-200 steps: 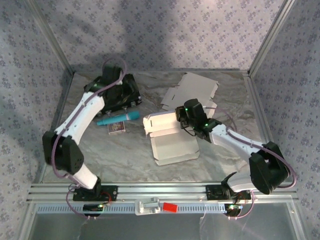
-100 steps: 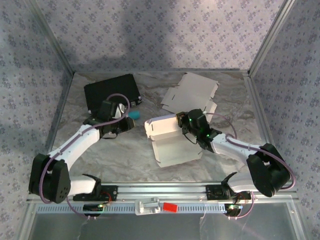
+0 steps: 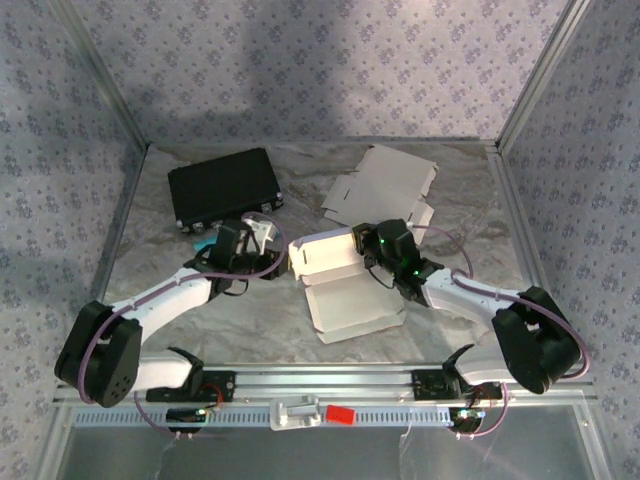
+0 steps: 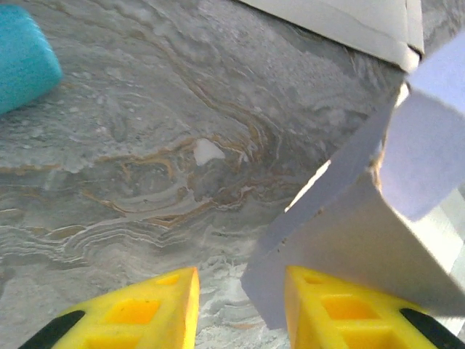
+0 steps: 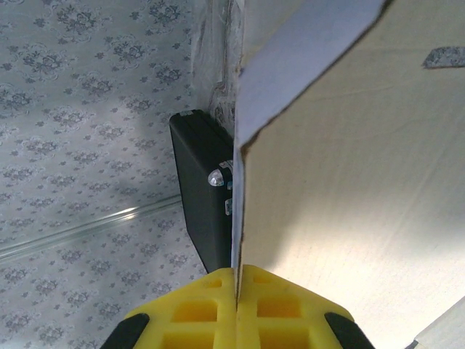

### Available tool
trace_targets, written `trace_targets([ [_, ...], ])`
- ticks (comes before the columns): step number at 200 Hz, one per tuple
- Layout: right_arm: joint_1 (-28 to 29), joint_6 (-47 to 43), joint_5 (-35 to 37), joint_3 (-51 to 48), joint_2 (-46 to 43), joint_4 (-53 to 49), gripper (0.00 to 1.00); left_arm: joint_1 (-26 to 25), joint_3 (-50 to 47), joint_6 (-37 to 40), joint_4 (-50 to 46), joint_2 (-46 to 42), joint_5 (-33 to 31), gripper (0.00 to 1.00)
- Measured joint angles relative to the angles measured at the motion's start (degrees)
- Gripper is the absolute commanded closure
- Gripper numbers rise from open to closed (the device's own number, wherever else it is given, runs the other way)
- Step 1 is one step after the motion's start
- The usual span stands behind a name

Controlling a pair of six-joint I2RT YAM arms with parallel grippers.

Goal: Fold the paper box

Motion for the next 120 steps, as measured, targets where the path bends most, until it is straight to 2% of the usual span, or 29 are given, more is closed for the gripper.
trace_targets([
  [56, -0.22, 0.0, -0.48, 0.0, 0.44, 0.63, 1.0, -1.11, -1.55, 4.2, 5.99, 1.49, 3.17, 0.63],
  [120, -0.22, 0.0, -0.87, 0.0, 0.55, 0.94, 1.0, -3.02, -1.2, 5.9, 8.44, 5.27, 2.99, 0.66],
])
